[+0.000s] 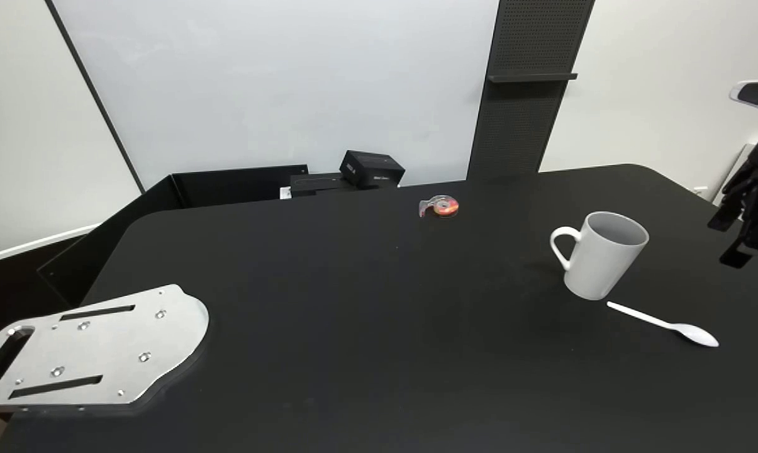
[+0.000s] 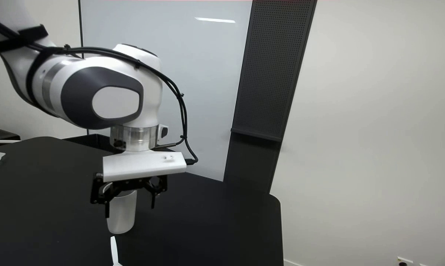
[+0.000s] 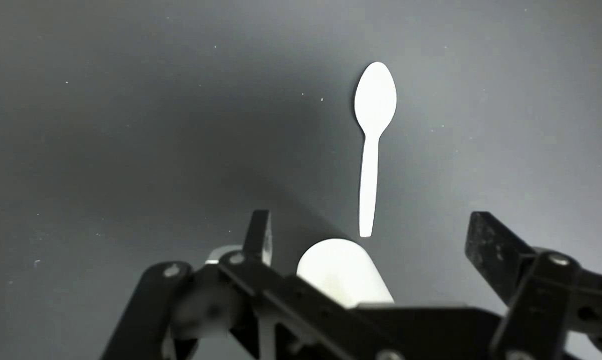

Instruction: Put the spoon in the mug

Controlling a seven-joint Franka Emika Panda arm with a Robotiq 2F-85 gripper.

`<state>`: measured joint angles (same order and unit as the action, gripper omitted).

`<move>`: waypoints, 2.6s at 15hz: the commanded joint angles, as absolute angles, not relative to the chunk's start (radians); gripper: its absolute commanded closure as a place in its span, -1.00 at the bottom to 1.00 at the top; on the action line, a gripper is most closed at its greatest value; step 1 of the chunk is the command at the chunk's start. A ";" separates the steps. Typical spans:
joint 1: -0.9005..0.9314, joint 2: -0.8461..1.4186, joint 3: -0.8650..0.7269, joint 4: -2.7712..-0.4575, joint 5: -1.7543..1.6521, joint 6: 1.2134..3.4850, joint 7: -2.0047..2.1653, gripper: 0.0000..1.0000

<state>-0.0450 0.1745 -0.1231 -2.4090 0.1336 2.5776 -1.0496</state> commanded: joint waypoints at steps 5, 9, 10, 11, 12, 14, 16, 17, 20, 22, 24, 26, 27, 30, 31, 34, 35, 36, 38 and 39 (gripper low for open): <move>-0.049 0.236 -0.077 -2.382 0.004 2.614 -0.794 -1.00; -0.075 0.232 -0.045 -2.390 -0.049 2.600 -0.757 -1.00; -0.075 0.233 -0.040 -2.392 -0.057 2.599 -0.749 -1.00; -0.078 0.233 -0.036 -2.392 -0.056 2.599 -0.751 -1.00; -0.081 0.233 -0.034 -2.392 -0.055 2.599 -0.752 -1.00; -0.085 0.233 -0.034 -2.392 -0.055 2.599 -0.754 -1.00; -0.087 0.233 -0.034 -2.392 -0.054 2.599 -0.755 -1.00; -0.086 0.233 -0.033 -2.392 -0.054 2.599 -0.755 -1.00; -0.077 0.234 -0.040 -2.391 -0.083 2.589 -0.736 -1.00; -0.067 0.239 -0.040 -2.399 -0.103 2.598 -0.701 -1.00; -0.060 0.242 -0.040 -2.407 -0.122 2.615 -0.665 -1.00; -0.060 0.251 -0.037 -2.411 -0.126 2.635 -0.641 -1.00; -0.063 0.257 -0.034 -2.413 -0.126 2.646 -0.636 -1.00; -0.085 0.274 -0.010 -2.429 -0.102 2.701 -0.681 -1.00; -0.091 0.281 -0.001 -2.434 -0.095 2.722 -0.688 -1.00; -0.084 0.307 -0.002 -2.440 -0.124 2.745 -0.660 -1.00; -0.085 0.314 0.001 -2.445 -0.122 2.749 -0.661 -1.00; -0.088 0.320 0.003 -2.449 -0.121 2.753 -0.661 -1.00; -0.092 0.329 0.002 -2.460 -0.121 2.754 -0.659 -1.00; -0.094 0.329 -0.002 -2.471 -0.124 2.758 -0.655 -1.00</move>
